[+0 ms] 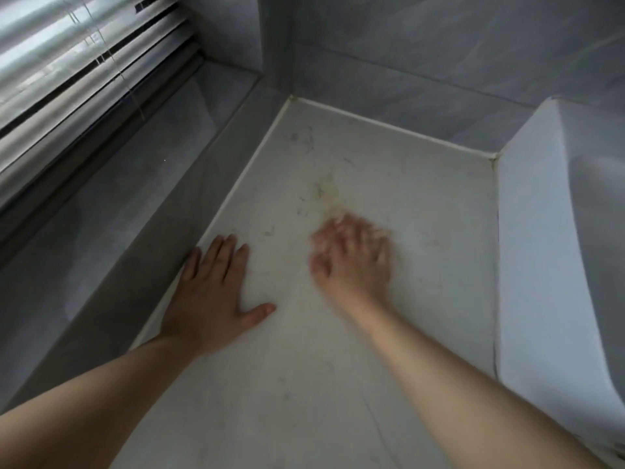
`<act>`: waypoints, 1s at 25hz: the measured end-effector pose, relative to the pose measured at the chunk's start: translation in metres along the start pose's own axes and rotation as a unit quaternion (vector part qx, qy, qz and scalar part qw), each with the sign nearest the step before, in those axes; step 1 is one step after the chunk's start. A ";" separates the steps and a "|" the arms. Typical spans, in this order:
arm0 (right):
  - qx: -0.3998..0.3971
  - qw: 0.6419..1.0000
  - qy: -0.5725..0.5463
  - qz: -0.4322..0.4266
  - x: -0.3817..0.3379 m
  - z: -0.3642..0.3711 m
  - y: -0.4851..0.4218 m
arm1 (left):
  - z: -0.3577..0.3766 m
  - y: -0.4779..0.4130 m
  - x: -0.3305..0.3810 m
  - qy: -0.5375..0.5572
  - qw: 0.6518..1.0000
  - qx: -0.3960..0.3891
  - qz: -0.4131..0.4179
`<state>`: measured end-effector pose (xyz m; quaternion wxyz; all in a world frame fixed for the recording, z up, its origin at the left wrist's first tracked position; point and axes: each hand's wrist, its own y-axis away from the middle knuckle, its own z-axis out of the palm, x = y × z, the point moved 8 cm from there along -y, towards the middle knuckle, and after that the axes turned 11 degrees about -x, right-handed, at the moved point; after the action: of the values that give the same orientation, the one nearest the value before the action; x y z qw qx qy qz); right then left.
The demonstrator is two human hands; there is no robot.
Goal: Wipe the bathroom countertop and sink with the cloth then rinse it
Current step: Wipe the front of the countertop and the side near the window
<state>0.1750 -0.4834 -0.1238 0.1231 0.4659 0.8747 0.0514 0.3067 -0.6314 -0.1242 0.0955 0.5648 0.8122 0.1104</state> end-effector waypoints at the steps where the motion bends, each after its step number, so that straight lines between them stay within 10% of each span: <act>1: 0.017 0.996 0.039 -0.083 -0.021 0.009 0.022 | 0.000 0.000 0.000 0.001 1.000 -0.004 0.000; 3: 0.019 0.992 0.054 -0.110 -0.007 0.009 0.039 | 0.000 -0.001 -0.001 0.001 1.000 -0.009 0.000; 8: 0.001 0.976 -0.044 0.211 0.097 -0.028 -0.049 | 0.000 -0.001 -0.001 0.010 1.000 -0.009 0.002; 15: 0.010 0.972 0.064 -0.225 -0.044 0.003 -0.002 | -0.001 0.000 0.000 0.008 1.000 0.003 0.011; 21: -0.004 0.981 -0.043 0.190 0.104 -0.040 -0.092 | -0.001 0.000 0.001 0.014 1.000 0.002 0.013; 25: -0.027 0.998 -0.034 0.037 0.001 -0.039 -0.144 | -0.001 0.000 0.000 0.017 1.000 0.002 0.012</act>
<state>0.0484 -0.5624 -0.1156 0.1633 0.4957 0.8507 0.0632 0.3063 -0.6320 -0.1237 0.0792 0.5726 0.8072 0.1195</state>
